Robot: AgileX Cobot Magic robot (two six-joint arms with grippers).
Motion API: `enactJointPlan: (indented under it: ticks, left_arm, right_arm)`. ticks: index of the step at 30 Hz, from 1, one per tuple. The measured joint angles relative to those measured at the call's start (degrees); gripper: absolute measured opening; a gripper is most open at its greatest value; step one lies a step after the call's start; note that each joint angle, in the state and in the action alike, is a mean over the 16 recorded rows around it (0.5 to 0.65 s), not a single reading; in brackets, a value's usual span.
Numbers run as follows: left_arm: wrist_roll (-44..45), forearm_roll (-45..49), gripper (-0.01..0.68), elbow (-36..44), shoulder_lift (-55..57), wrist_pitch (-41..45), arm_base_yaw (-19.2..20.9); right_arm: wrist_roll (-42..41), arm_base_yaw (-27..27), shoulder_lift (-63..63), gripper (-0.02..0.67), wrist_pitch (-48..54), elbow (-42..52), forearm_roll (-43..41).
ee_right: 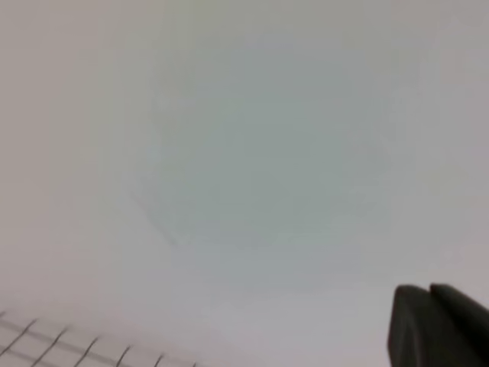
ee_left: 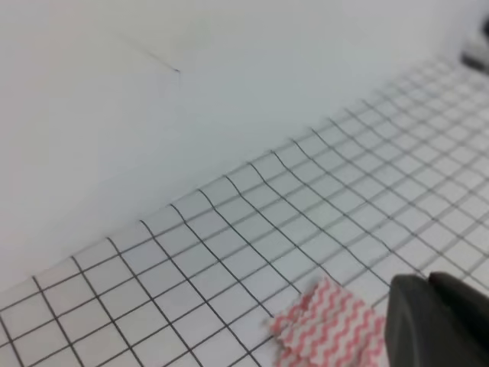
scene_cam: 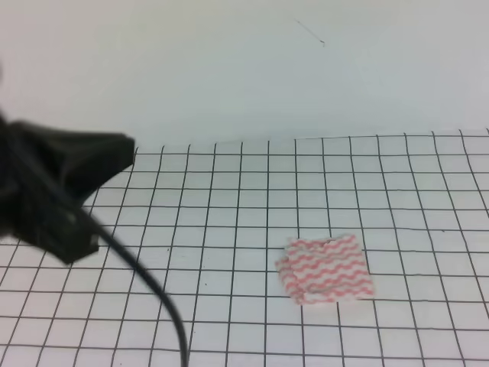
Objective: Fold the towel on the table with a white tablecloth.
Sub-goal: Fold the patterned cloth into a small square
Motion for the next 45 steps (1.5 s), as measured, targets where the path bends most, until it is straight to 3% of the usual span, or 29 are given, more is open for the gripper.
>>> enactJointPlan:
  ticks: [5,11,38,45]
  left_arm:
    - [2.9,-6.2,0.000,9.2,-5.7,-7.8,0.0]
    - [6.0,-10.3,0.000,13.0,-7.8,-9.5,0.0]
    - [5.6,-11.8,0.000,13.7,-7.8,-6.6,0.0]
    - [-0.3,-5.1,0.000,14.4,-8.6,-9.7,0.0]
  right_arm:
    - [-0.2,0.0,-13.4,0.003,-5.1,13.8,2.1]
    - [-0.3,0.0,-22.1,0.003,-4.0,21.1,2.8]
    - [-0.1,1.1,-25.1,0.000,-0.3,22.5,3.2]
    - [0.0,1.1,-25.1,-0.001,-0.3,22.5,3.2]
